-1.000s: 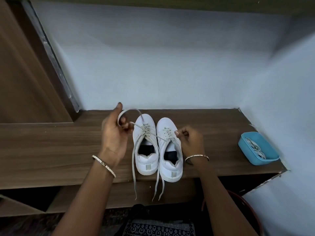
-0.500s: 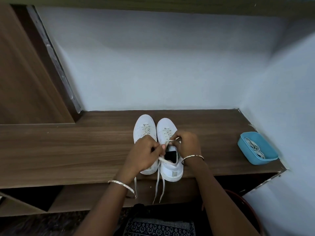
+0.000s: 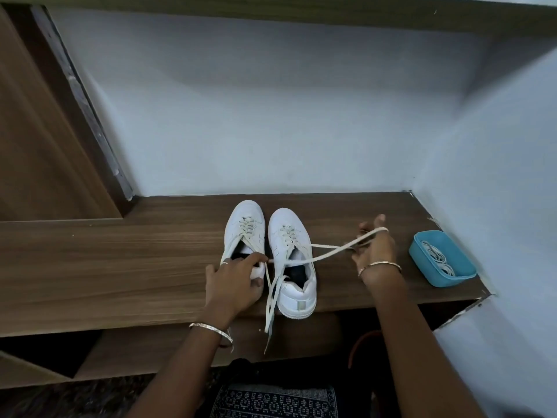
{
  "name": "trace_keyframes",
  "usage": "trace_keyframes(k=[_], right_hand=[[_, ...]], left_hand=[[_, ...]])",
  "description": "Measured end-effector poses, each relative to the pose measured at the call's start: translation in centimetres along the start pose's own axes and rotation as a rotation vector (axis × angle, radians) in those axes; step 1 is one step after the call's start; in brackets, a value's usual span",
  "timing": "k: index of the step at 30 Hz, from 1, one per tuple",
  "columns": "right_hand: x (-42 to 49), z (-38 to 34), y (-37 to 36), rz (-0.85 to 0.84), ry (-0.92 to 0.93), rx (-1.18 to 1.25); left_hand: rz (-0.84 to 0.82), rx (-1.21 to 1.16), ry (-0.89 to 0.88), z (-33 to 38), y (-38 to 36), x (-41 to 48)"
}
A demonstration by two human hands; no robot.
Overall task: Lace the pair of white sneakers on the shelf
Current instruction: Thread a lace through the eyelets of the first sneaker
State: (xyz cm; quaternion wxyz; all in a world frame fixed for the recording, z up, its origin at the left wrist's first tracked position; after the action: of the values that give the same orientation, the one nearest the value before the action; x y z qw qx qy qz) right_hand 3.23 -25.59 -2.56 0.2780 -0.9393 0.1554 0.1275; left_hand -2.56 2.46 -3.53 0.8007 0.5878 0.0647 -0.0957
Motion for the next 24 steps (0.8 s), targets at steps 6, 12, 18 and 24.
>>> trace_keyframes(k=[6,12,18,24], right_hand=[[-0.8,-4.7,6.9,0.235,0.139,-0.565],[-1.9,-1.0,4.2,-0.252,-0.341,-1.908],[-3.6,0.2,-4.9,-0.179,0.302,-1.440],[-1.6,4.4,-7.7,-0.285,0.249,-1.364]], left_hand=[[0.092,-0.002,0.084,-0.9,1.3,0.0],[0.332,-0.238,-0.115,3.0,2.0,1.0],[0.287,-0.443,-0.203,5.0,1.2,3.5],[0.301,-0.353,-0.169,5.3,0.7,5.7]])
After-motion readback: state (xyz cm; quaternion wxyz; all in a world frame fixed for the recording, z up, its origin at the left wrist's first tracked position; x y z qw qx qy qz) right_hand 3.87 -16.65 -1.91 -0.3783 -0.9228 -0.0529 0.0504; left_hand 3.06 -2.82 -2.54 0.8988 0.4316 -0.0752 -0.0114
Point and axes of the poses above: each hand's wrist, its own x-axis towards the middle knuckle, its own y-axis out of the back of the hand, z = x × y, the point moved 6 cm from there along x, towards the middle knuckle, and after that the axes turned 12 degrees about -z, right-handed, at the moved point
